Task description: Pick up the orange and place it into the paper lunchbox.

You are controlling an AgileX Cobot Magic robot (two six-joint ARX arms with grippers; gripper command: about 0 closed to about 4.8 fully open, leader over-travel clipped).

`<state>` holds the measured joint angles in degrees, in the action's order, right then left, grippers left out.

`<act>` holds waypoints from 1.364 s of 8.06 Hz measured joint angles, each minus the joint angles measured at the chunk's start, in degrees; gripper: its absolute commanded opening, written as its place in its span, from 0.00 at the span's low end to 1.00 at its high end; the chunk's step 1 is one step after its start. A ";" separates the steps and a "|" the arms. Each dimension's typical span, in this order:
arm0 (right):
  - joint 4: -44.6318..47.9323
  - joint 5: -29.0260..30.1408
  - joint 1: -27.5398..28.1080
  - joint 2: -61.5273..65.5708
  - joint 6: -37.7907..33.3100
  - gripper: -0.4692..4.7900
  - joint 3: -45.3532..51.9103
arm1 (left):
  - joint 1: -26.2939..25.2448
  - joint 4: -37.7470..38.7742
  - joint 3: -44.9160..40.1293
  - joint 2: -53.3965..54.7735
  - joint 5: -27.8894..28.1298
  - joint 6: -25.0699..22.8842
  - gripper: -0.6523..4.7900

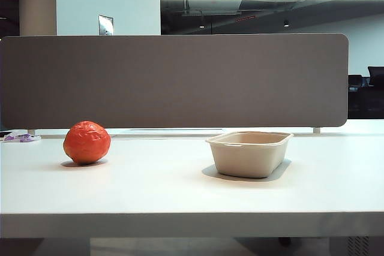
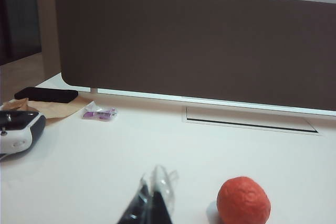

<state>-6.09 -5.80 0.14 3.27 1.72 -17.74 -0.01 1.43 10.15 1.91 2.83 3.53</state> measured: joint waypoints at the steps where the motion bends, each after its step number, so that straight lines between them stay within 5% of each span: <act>1: -2.43 3.56 -0.02 9.81 -0.02 0.08 -8.81 | 0.00 0.04 7.08 9.29 -0.26 1.09 0.11; 2: -2.43 4.24 -0.02 12.41 -0.04 0.08 -10.86 | 0.00 -0.02 8.81 11.91 -0.26 1.99 0.11; 3: -2.36 19.12 -9.75 39.43 -0.42 0.08 -31.32 | 6.36 -6.58 29.46 46.10 -2.86 3.85 0.11; 8: -4.72 18.93 -26.53 46.88 -0.28 0.08 -32.65 | 12.55 -7.93 37.75 57.20 -3.76 -0.02 0.11; 9: -19.93 14.40 -37.16 47.15 -0.42 0.08 -33.07 | 12.48 -7.19 40.89 64.61 -6.97 -1.36 1.00; 11: -22.53 11.02 -37.05 44.61 -0.57 0.08 -33.42 | 12.44 -6.05 40.87 76.83 -12.74 -7.82 1.00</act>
<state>-28.62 5.21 -36.91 47.88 1.15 -51.16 12.43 -4.62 51.03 78.74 -9.91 -4.29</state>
